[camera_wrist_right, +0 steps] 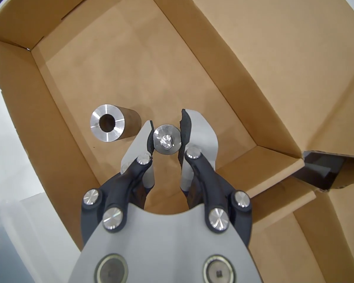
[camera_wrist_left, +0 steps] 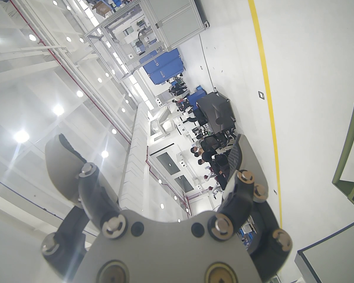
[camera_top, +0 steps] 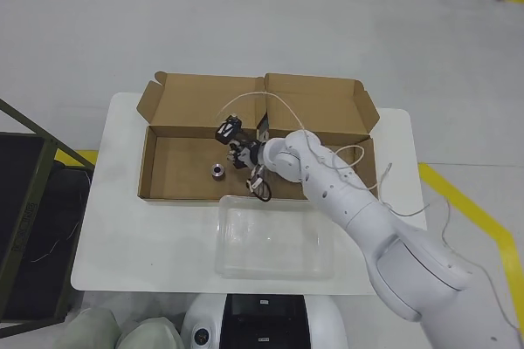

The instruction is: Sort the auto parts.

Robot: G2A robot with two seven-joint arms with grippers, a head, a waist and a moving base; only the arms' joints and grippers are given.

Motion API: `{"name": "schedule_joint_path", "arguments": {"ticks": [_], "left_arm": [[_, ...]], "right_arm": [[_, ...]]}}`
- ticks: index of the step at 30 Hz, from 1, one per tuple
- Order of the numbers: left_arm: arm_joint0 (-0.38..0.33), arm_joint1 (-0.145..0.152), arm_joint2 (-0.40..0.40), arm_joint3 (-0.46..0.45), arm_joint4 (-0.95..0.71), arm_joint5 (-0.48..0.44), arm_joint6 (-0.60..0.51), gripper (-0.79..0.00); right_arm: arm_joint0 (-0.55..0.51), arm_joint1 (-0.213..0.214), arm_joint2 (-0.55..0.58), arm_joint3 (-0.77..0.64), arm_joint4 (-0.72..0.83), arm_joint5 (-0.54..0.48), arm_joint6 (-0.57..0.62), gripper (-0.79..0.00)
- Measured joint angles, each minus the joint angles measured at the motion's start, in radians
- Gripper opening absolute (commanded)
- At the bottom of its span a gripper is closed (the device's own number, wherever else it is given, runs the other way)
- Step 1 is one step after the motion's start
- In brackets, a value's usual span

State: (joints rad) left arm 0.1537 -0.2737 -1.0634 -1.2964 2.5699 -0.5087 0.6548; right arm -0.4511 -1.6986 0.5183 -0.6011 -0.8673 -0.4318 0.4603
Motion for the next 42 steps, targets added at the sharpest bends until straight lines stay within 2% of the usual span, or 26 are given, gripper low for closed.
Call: {"name": "schedule_joint_path", "arguments": {"ticks": [8, 16, 23, 32, 38, 42], "left_arm": [[0.0, 0.0, 0.0, 0.0, 0.0, 0.0, 0.0, 0.0], [0.0, 0.0, 0.0, 0.0, 0.0, 0.0, 0.0, 0.0], [0.0, 0.0, 0.0, 0.0, 0.0, 0.0, 0.0, 0.0], [0.0, 0.0, 0.0, 0.0, 0.0, 0.0, 0.0, 0.0], [0.0, 0.0, 0.0, 0.0, 0.0, 0.0, 0.0, 0.0], [0.0, 0.0, 0.0, 0.0, 0.0, 0.0, 0.0, 0.0]], "right_arm": [[0.018, -0.033, -0.013, 0.054, -0.015, -0.009, -0.002, -0.502], [0.027, -0.054, -0.014, 0.067, -0.036, -0.012, -0.023, -0.477], [0.021, -0.045, 0.003, 0.003, -0.065, -0.038, -0.055, -0.416], [-0.036, 0.012, 0.057, -0.211, -0.189, -0.014, -0.087, -0.431], [-0.13, 0.083, 0.14, -0.423, -0.292, -0.053, -0.056, -0.431], [-0.232, 0.141, 0.228, -0.597, -0.365, -0.116, -0.035, -0.425]]}}
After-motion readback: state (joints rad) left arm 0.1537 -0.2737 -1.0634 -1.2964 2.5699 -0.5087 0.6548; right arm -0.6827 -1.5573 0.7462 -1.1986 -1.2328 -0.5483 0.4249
